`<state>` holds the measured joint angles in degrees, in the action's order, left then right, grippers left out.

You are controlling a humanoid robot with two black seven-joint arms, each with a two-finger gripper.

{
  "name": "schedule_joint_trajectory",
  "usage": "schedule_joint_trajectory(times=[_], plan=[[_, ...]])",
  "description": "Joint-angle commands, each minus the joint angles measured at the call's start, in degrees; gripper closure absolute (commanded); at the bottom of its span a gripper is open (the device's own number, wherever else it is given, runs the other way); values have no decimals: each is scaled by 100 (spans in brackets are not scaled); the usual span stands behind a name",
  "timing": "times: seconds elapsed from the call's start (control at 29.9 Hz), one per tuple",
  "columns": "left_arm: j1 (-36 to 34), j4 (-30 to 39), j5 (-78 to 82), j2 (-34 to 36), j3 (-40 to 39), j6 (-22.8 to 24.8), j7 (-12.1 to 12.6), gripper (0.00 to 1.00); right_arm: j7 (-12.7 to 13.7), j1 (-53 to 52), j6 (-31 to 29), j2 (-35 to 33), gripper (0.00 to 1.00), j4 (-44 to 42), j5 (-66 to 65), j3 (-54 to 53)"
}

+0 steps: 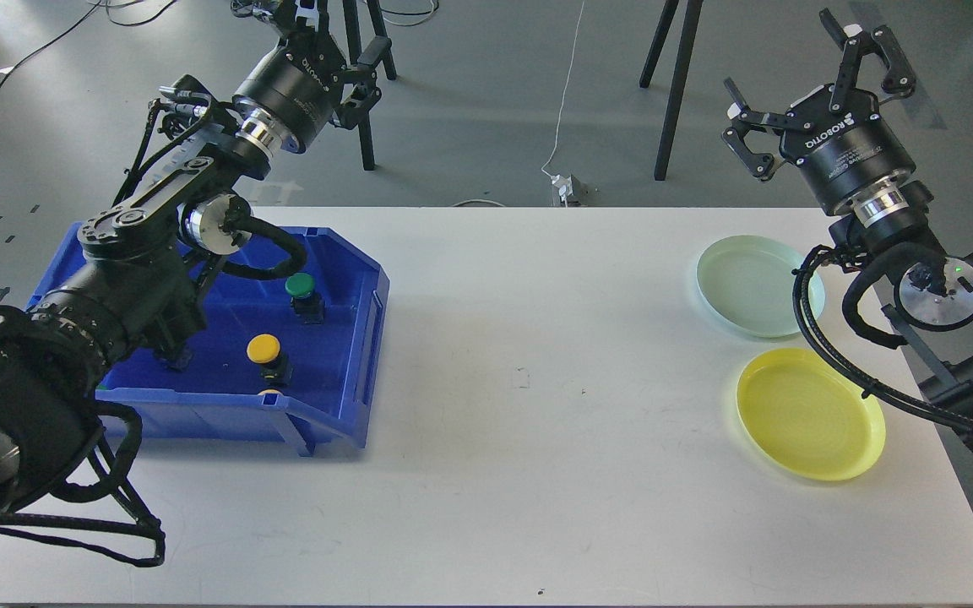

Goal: Pass button and place on color plate
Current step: 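Move the left gripper over the blue bin toward the buttons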

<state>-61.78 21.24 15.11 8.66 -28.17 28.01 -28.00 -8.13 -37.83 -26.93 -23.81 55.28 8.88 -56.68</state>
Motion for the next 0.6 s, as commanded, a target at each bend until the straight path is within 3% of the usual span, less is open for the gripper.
schedule_joint_trajectory(times=[0.0, 0.37, 0.57], plan=[[-18, 3, 1, 171, 4, -1, 0, 0, -13, 12, -107, 26, 0, -167, 0, -27], [148, 160, -569, 400, -294, -1, 0, 0, -22, 21, -107, 26, 0, -123, 0, 52], [798, 2099, -861, 435, -1286, -1, 0, 0, -40, 82, -107, 17, 0, -114, 0, 17]])
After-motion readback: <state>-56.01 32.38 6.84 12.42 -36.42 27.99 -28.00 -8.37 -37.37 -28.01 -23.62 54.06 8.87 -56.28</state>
